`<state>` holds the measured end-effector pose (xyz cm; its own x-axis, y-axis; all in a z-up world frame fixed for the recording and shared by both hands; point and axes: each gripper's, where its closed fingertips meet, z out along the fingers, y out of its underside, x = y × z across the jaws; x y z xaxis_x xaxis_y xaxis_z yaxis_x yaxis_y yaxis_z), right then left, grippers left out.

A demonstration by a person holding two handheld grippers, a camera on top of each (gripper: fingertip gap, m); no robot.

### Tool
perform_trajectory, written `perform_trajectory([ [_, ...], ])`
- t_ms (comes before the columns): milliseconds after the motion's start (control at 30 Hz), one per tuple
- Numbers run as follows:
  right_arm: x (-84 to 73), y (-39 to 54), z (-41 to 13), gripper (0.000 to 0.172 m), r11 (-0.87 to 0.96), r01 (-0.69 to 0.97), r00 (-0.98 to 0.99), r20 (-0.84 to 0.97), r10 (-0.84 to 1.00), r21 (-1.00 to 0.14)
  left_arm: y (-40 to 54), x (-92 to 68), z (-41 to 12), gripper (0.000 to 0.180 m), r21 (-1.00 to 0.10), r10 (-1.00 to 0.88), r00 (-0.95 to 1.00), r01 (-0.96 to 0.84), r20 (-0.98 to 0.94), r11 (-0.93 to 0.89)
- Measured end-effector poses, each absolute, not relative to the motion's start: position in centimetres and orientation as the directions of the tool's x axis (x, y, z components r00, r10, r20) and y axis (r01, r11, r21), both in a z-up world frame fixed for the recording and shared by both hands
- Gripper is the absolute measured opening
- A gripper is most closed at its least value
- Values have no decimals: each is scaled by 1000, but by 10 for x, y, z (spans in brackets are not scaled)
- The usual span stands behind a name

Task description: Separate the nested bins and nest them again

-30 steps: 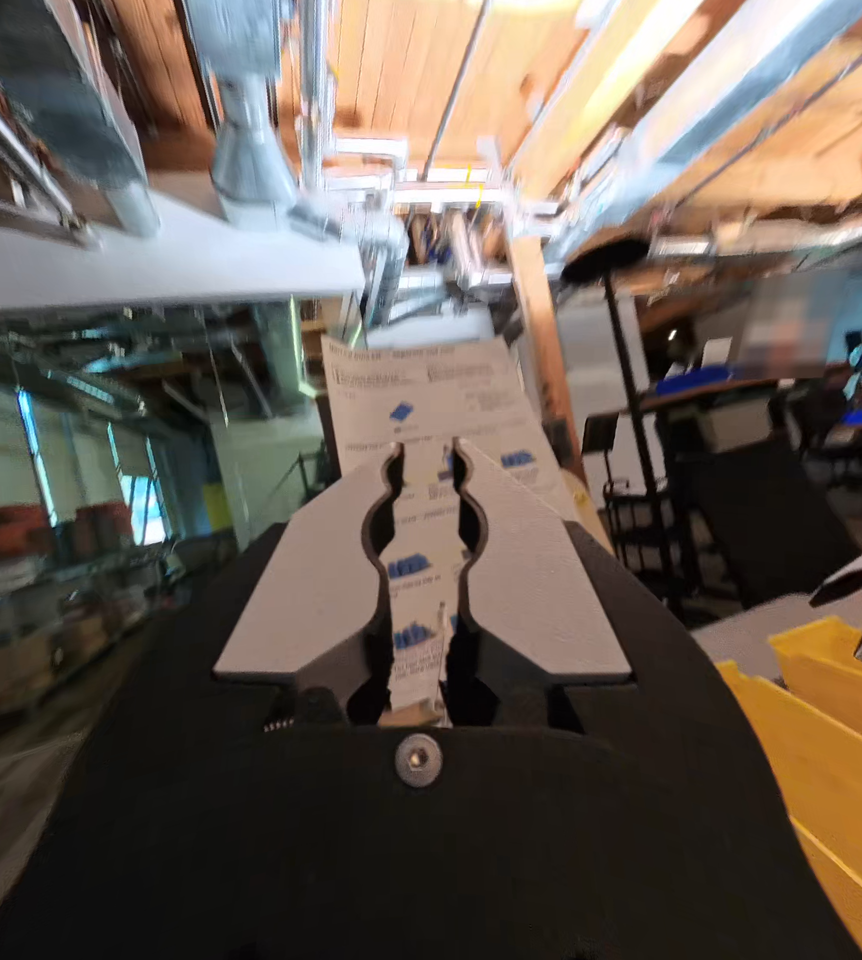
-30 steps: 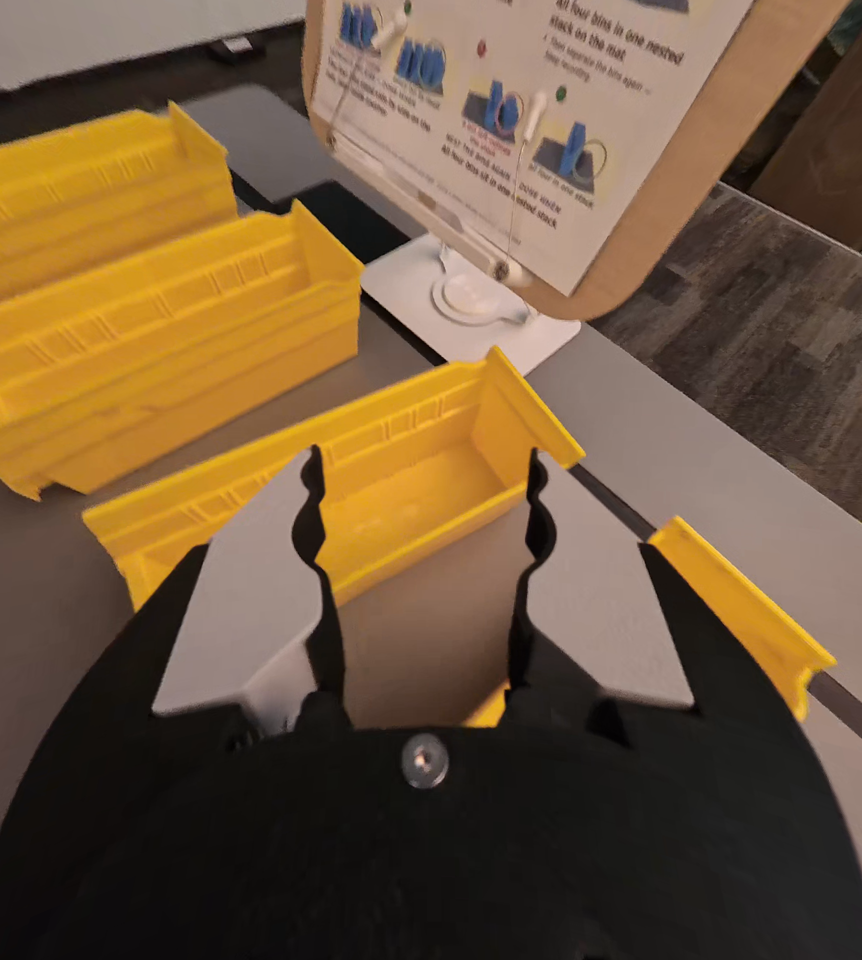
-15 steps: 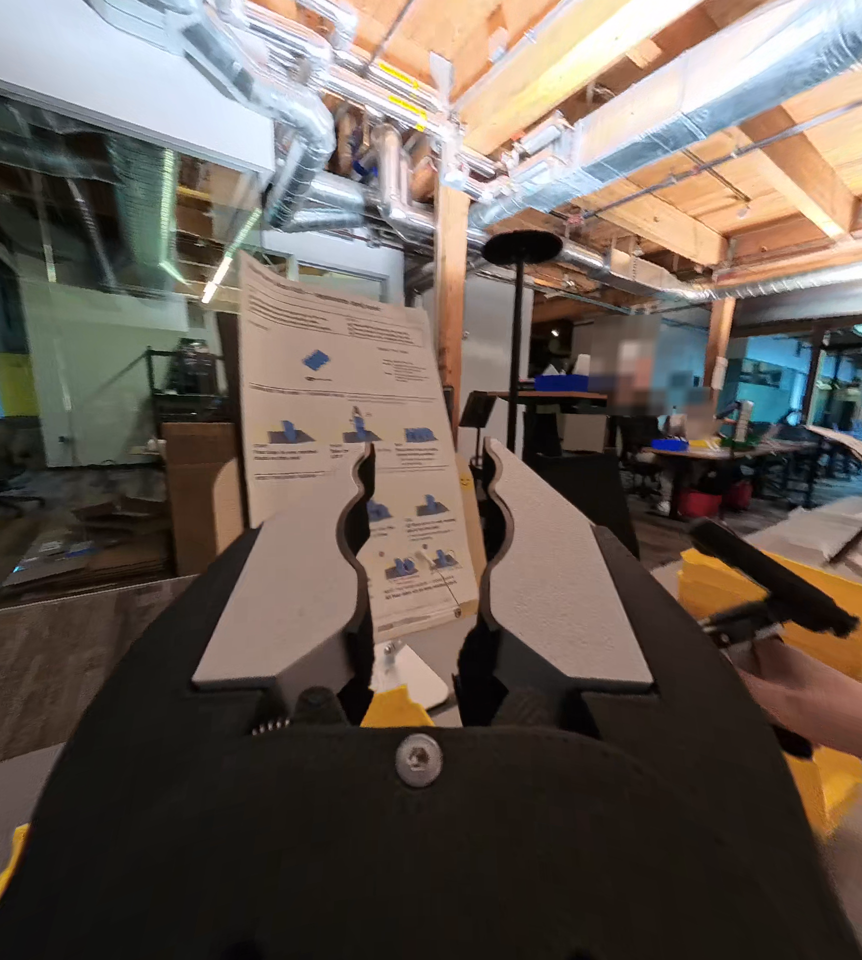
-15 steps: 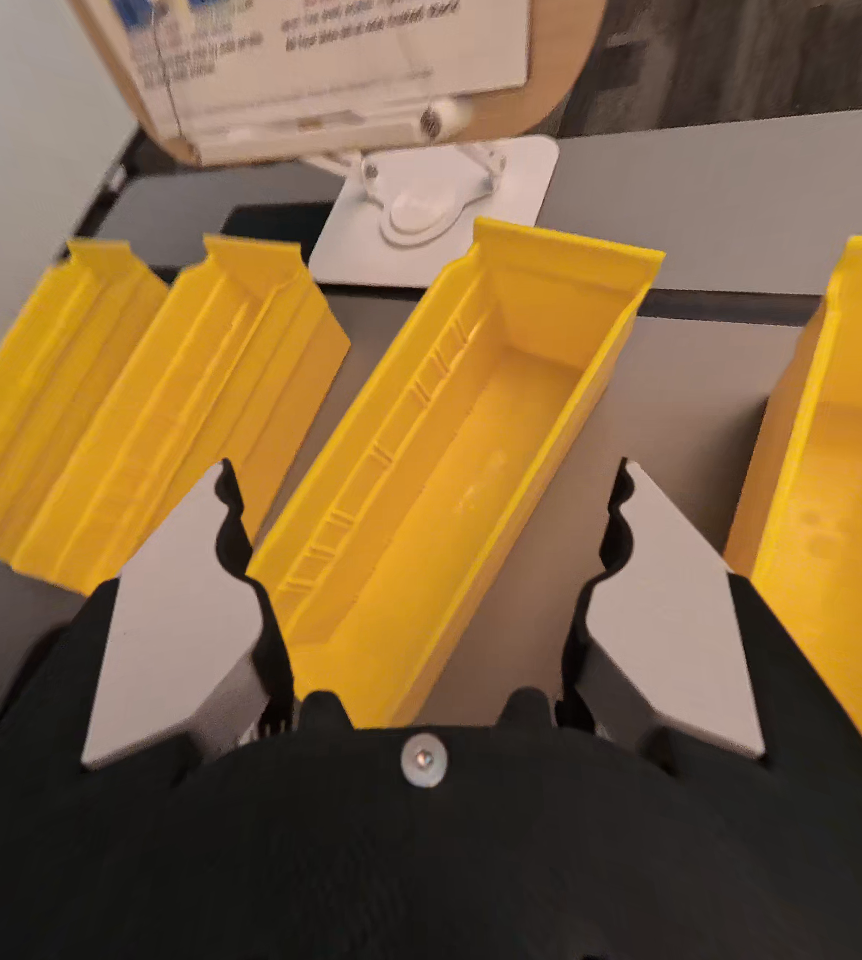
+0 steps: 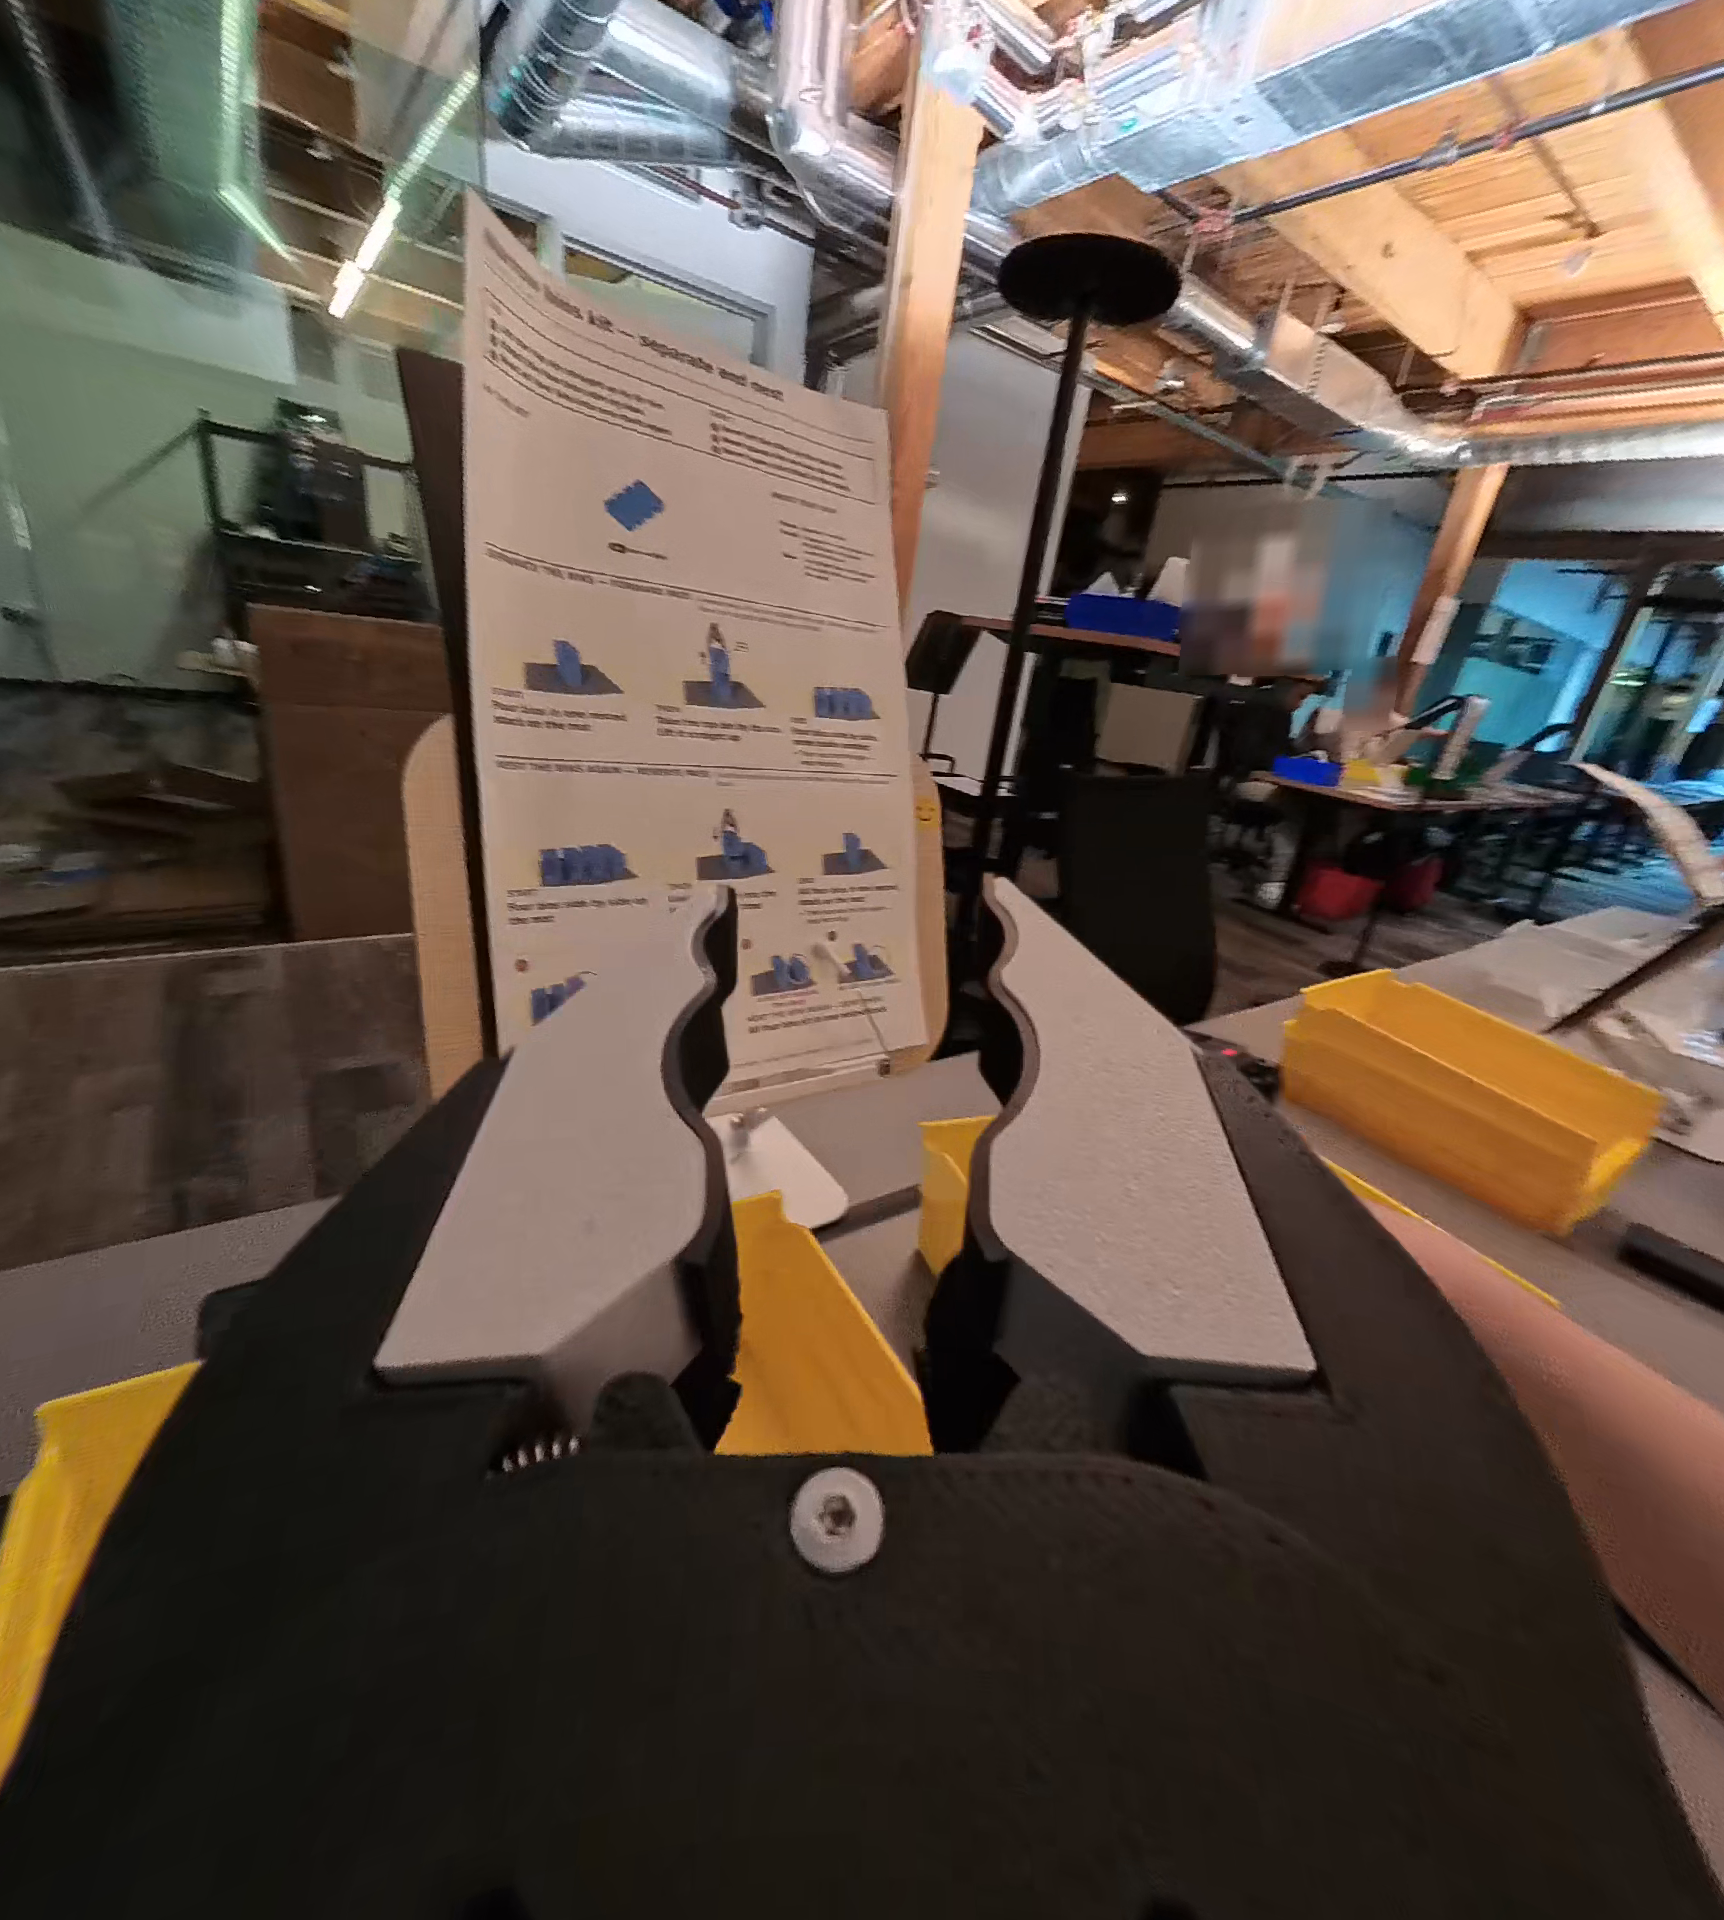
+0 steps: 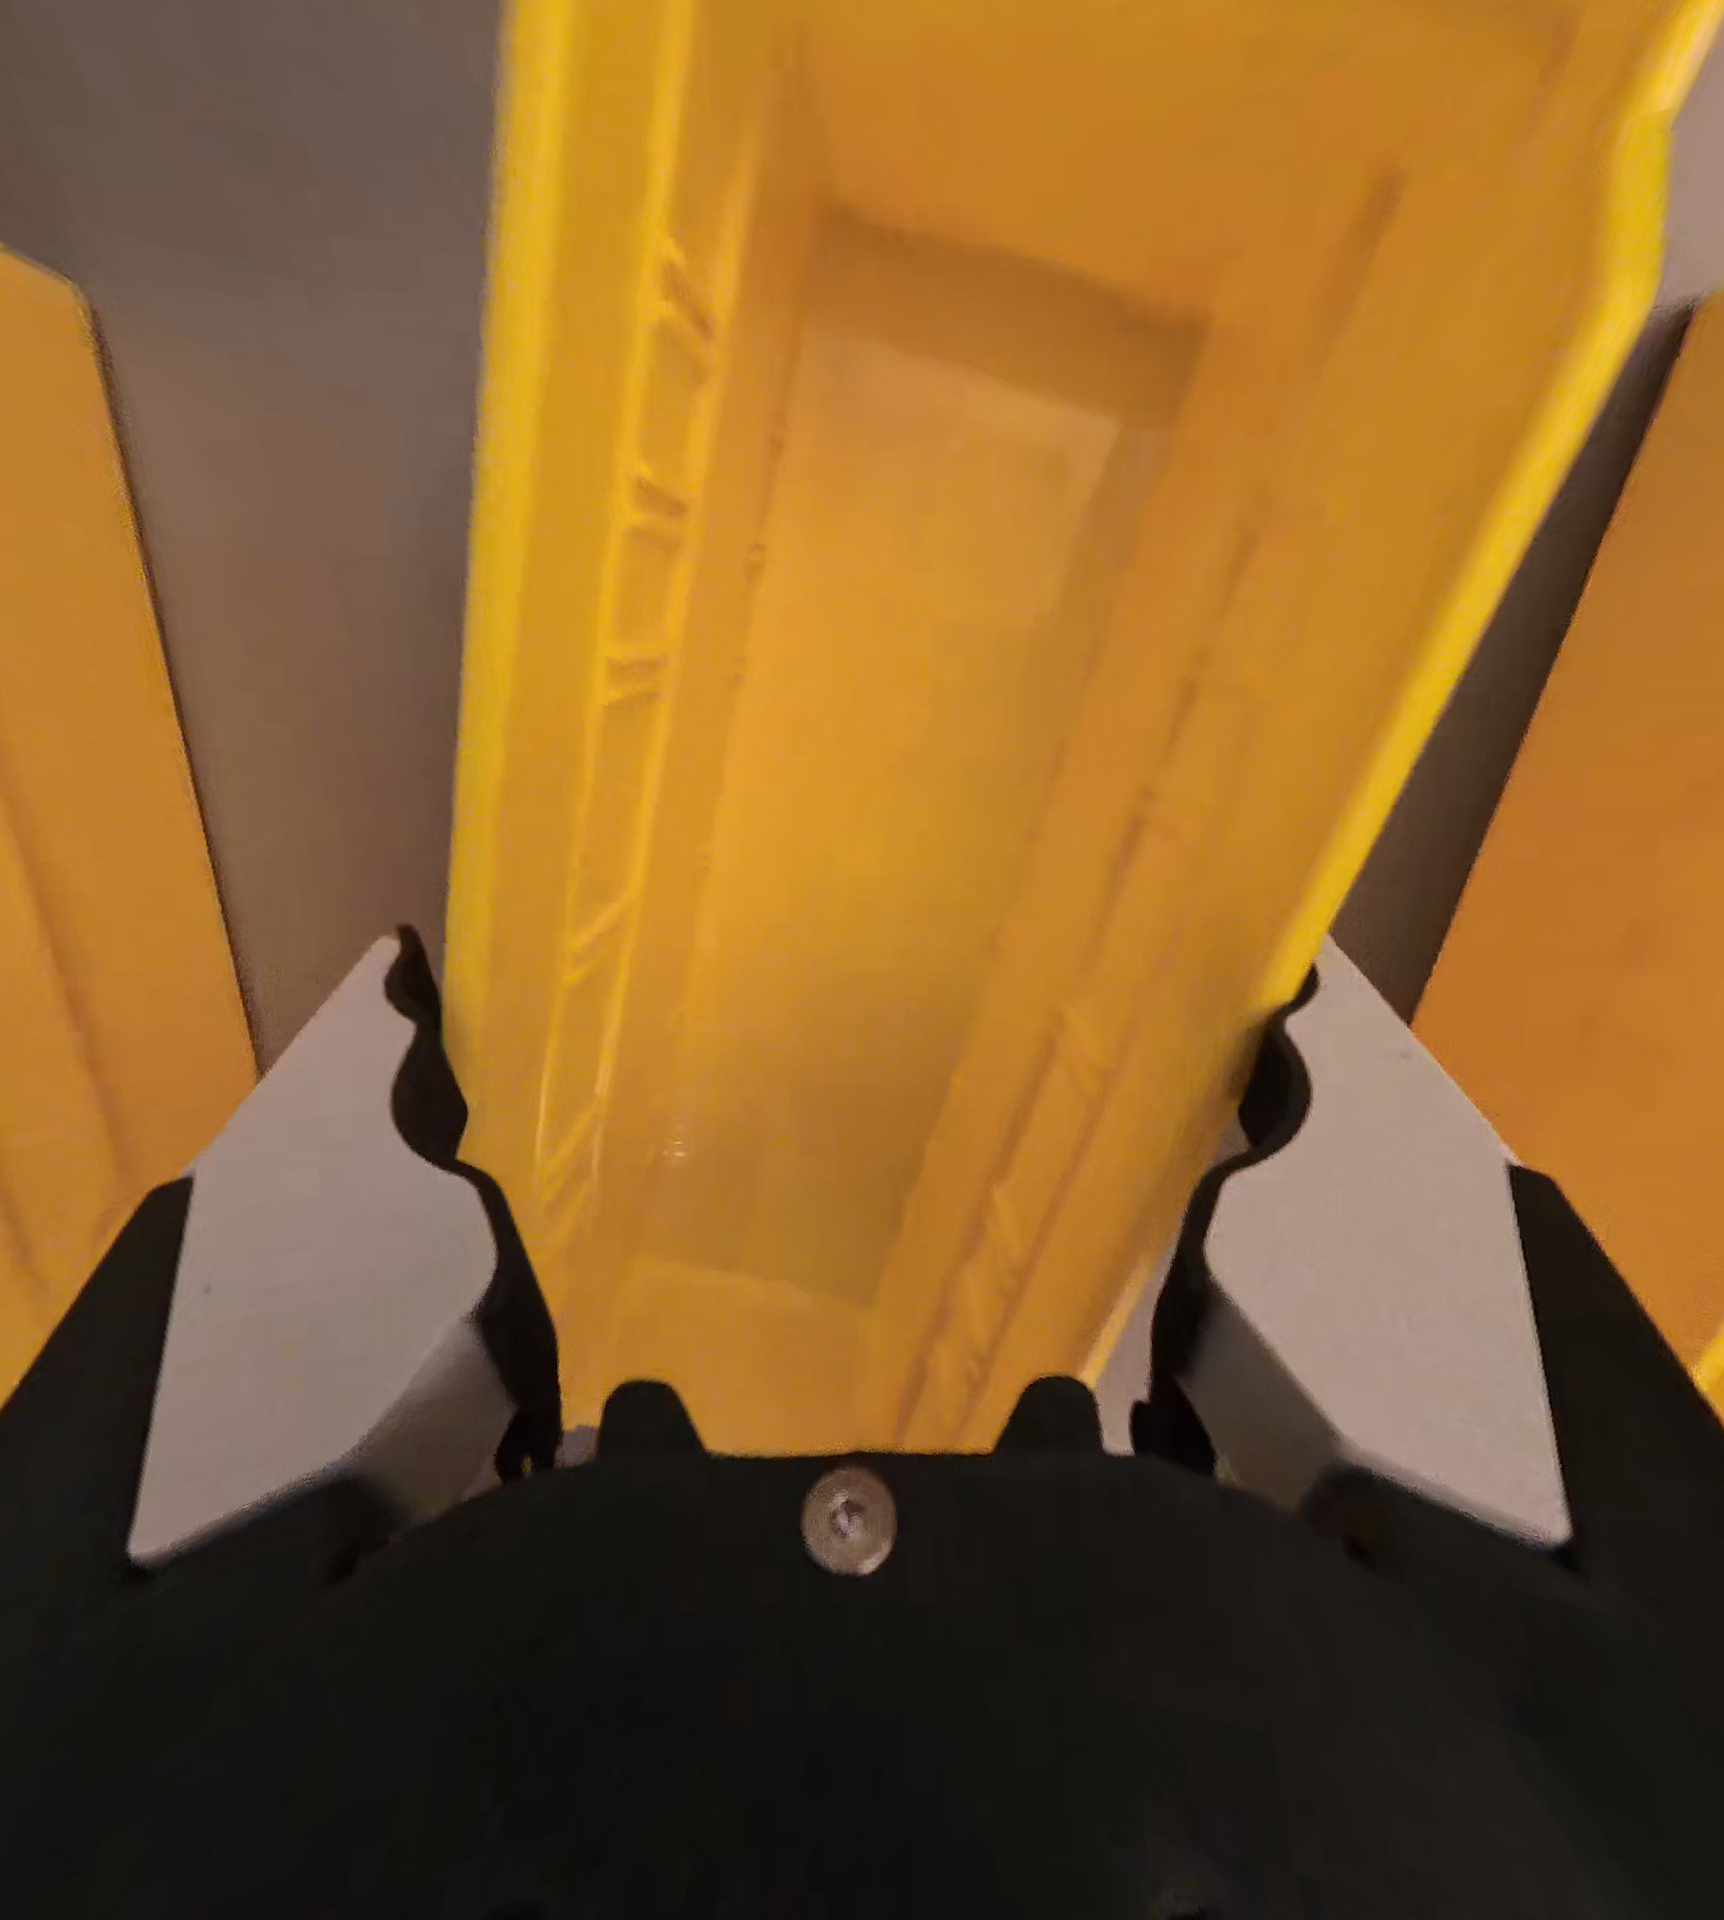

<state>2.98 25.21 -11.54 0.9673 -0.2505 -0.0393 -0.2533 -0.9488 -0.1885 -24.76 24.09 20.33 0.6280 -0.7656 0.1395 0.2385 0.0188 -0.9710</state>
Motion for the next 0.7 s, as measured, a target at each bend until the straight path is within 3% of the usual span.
perform_trajectory([
  [167,35,221,-113,139,-973,-225,974,-35,-224,-42,243,-246,198,42,-969,-797,579,244,172,-32],
  [333,41,200,-113,143,-985,-171,985,-7,-171,40,239,-233,192,41,-973,-832,525,218,181,-74],
  [700,45,207,-104,132,-964,-260,964,45,-262,-51,227,-229,195,35,-959,-880,419,255,223,-121],
])
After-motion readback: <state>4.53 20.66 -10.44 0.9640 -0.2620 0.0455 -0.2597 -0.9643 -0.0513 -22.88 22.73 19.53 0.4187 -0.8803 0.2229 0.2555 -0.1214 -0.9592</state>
